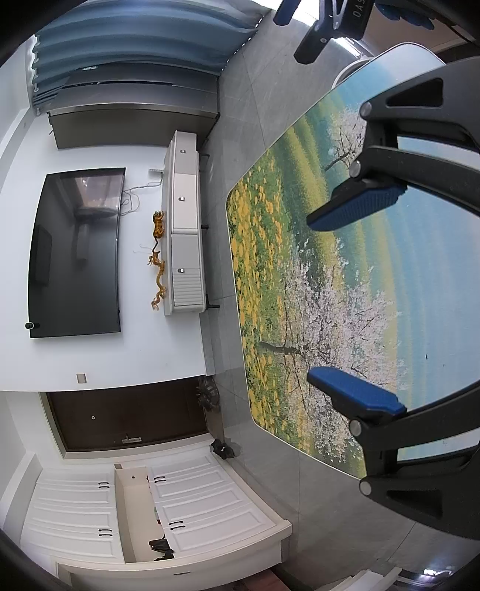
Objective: Collect trash
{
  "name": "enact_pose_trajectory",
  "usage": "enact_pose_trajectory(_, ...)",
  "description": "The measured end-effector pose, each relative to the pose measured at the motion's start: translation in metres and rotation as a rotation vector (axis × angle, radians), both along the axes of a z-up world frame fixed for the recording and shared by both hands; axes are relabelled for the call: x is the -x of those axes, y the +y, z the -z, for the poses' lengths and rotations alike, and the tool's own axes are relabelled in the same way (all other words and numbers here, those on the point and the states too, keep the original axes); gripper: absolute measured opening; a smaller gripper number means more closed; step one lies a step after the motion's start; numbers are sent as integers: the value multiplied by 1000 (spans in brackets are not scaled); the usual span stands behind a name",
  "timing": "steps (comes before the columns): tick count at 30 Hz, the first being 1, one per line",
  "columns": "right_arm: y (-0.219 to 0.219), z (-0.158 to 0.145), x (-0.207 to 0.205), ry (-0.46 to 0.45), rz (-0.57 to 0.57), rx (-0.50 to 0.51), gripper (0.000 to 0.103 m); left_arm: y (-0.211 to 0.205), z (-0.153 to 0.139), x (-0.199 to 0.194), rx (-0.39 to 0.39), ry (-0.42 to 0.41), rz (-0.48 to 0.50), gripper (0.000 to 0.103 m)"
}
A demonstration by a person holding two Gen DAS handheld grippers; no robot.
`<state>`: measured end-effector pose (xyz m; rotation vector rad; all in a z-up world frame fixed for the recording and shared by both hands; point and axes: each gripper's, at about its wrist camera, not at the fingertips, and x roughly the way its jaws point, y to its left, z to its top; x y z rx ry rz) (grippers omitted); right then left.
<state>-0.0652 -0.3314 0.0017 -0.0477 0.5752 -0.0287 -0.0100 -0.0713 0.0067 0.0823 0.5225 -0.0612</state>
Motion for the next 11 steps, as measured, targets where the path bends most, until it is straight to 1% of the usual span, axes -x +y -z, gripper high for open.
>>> enact_pose_trajectory(11, 0, -2, 2, -6, 3, -3, 103, 1, 0, 1, 1, 0, 0, 74)
